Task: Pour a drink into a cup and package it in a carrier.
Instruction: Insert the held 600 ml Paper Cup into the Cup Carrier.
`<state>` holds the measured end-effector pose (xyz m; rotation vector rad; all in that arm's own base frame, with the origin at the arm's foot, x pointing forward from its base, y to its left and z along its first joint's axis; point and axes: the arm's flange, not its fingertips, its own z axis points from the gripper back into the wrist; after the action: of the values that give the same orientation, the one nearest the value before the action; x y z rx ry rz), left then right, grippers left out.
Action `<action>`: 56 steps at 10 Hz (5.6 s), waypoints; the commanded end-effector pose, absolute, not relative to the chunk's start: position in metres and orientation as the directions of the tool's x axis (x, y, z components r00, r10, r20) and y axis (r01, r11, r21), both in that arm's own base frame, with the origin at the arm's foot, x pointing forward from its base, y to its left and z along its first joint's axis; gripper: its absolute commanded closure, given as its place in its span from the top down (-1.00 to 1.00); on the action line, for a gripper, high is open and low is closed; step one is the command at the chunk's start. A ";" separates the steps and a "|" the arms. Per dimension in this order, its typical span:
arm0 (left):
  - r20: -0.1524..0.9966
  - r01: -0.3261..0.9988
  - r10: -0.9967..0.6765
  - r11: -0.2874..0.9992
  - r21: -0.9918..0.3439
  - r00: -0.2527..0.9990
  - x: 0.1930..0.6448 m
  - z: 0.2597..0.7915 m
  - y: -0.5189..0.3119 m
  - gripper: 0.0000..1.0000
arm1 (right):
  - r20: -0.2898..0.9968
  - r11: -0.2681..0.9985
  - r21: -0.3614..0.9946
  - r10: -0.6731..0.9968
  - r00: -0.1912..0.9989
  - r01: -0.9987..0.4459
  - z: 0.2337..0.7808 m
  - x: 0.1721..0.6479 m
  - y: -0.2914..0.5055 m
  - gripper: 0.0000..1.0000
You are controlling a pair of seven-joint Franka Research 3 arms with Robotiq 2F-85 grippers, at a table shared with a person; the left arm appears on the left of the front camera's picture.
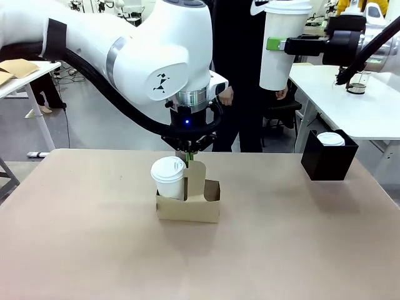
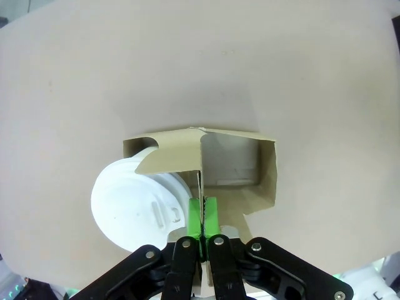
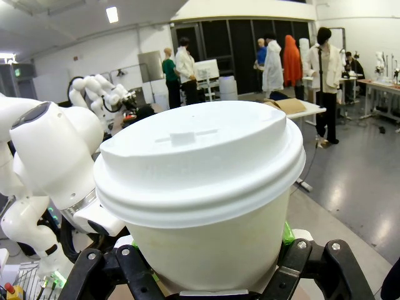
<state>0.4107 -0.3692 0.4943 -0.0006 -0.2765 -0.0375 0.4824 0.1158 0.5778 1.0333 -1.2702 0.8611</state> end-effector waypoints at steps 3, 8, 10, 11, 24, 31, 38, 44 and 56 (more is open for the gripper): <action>0.269 0.036 -0.037 0.999 0.008 0.962 0.409 0.495 -0.366 -0.96 | 0.994 0.336 0.110 -0.045 0.101 -0.935 0.582 0.484 0.118 0.61; 0.289 0.233 -0.203 0.970 -0.071 0.936 0.392 0.538 -0.344 0.29 | 0.985 0.228 0.172 -0.067 0.160 -0.958 0.576 0.506 0.105 0.61; 0.274 0.386 -0.349 0.918 -0.094 0.896 0.382 0.566 -0.323 1.00 | 0.989 0.130 0.149 -0.026 0.147 -0.980 0.555 0.518 0.113 0.61; 0.303 0.502 -0.456 0.859 -0.095 0.837 0.377 0.582 -0.306 1.00 | 0.992 0.058 0.121 0.017 0.122 -0.991 0.543 0.517 0.122 0.61; 0.513 0.911 -0.820 0.382 0.155 0.256 0.376 0.541 -0.116 1.00 | 0.998 -0.307 0.039 -0.032 0.051 -0.951 0.443 0.499 0.220 0.61; 0.687 0.971 -0.725 0.117 0.210 -0.061 0.357 0.459 -0.022 1.00 | 0.995 -0.490 0.096 0.016 0.101 -0.867 0.377 0.497 0.277 0.61; 0.677 0.968 -0.734 0.128 0.216 -0.054 0.372 0.474 -0.021 1.00 | 0.998 -0.517 0.063 0.011 0.067 -0.854 0.313 0.503 0.282 0.61; 0.677 0.968 -0.734 0.128 0.216 -0.054 0.372 0.474 -0.021 1.00 | 0.998 -0.517 0.050 0.048 0.029 -0.854 0.266 0.510 0.279 0.61; 0.677 0.968 -0.734 0.128 0.216 -0.054 0.372 0.474 -0.021 1.00 | 0.992 -0.435 -0.006 0.110 -0.060 -0.900 0.266 0.532 0.238 1.00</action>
<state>0.3703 -0.0213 0.4754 -0.3697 -0.7541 -1.4281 0.5335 0.2466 0.2591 1.4683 -0.8711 1.5876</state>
